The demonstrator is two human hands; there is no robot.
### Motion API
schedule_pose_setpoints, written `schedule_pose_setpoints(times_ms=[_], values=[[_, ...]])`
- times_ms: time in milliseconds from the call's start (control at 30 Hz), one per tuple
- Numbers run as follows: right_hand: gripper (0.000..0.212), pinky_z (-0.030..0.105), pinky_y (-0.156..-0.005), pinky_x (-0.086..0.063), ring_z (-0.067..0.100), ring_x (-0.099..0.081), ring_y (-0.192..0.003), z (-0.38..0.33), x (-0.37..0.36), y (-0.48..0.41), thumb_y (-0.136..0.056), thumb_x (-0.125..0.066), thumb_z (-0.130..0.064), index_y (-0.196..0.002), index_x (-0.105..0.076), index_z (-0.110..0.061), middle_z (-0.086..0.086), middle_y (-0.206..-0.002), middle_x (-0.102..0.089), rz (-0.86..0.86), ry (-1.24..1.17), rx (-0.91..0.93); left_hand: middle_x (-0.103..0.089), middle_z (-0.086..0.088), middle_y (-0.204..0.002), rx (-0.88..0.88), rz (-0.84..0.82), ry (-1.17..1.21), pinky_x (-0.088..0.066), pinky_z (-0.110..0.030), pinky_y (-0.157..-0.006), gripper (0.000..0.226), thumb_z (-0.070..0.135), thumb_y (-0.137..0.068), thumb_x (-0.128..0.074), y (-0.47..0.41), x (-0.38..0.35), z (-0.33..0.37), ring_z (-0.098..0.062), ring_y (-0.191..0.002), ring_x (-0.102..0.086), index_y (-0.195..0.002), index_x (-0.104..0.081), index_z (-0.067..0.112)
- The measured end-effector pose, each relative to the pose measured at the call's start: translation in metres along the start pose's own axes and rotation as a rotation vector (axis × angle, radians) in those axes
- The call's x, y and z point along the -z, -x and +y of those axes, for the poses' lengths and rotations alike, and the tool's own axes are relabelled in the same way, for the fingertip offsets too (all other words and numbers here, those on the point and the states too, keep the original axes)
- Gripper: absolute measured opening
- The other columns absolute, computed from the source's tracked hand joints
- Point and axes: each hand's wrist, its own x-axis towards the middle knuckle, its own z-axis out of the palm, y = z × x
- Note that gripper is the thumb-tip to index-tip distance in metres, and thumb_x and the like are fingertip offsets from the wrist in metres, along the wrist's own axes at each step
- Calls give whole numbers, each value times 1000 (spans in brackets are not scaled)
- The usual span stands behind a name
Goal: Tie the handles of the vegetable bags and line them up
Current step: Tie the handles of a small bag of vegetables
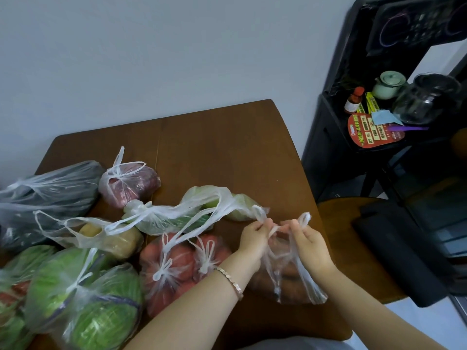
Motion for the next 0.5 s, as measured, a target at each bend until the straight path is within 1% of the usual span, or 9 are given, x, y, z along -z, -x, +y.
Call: schedule_pose_setpoints(times_ms=[33,67,133,200,233,300,367,467,500], values=[[43,15,-66,-54,8,-68,-77,-5,0,1,-96,-36,-23,-68,-67,-14,2,-85,-70,-8,-90,-4,-68,-9,-91,98,-15,145,-48,-29,-72,31,29,-96,-43,-2,-1,2,-21,-82,-63,-93,-65,8],[50,12,-65,-52,6,-67,-74,-8,1,2,-97,-33,-22,-57,-62,-16,2,-79,-70,-8,-160,-9,-67,-11,-88,153,-22,279,-49,-30,-69,34,29,-98,-39,-3,-1,4,-22,-79,-62,-89,-63,6],[58,15,-68,-49,11,-62,-66,-10,3,4,-98,-31,-24,-43,-48,-19,5,-63,-61,17,-186,-37,-62,-11,-82,170,-18,479,-49,-31,-68,36,25,-100,-34,-6,-2,5,-21,-75,-60,-80,-56,4],[57,22,-72,-40,14,-44,-57,-3,6,5,-98,-31,-31,-42,-38,-19,3,-52,-43,26,-95,-77,-58,-10,-80,198,5,624,-48,-33,-75,33,21,-100,-33,-8,2,6,-19,-72,-57,-78,-51,4],[56,25,-68,-37,14,-36,-53,4,12,6,-98,-32,-33,-44,-34,-18,-1,-49,-36,30,-71,-125,-55,-9,-75,232,35,655,-47,-35,-75,33,20,-100,-35,-10,6,5,-18,-68,-54,-75,-49,4],[53,28,-58,-32,14,-28,-49,17,26,6,-97,-36,-34,-47,-32,-16,-2,-48,-31,62,-15,-251,-47,-6,-61,250,103,619,-47,-36,-65,38,21,-98,-40,-18,20,1,-18,-57,-47,-63,-43,7],[53,27,-51,-27,14,-26,-46,30,38,7,-97,-39,-32,-47,-33,-15,0,-47,-31,111,46,-377,-41,-4,-49,215,137,463,-47,-34,-58,43,21,-98,-41,-23,30,-6,-17,-52,-43,-56,-39,9],[52,27,-48,-26,13,-26,-44,36,37,6,-97,-39,-33,-48,-36,-15,1,-46,-32,154,79,-485,-36,-4,-52,164,162,311,-46,-30,-56,40,17,-97,-39,-24,34,-20,-16,-48,-40,-58,-40,10],[52,28,-49,-27,13,-27,-44,34,34,4,-97,-38,-35,-49,-38,-15,1,-47,-33,168,94,-493,-35,-3,-52,105,156,262,-44,-28,-54,39,17,-97,-39,-22,33,-21,-15,-46,-38,-59,-41,10]])
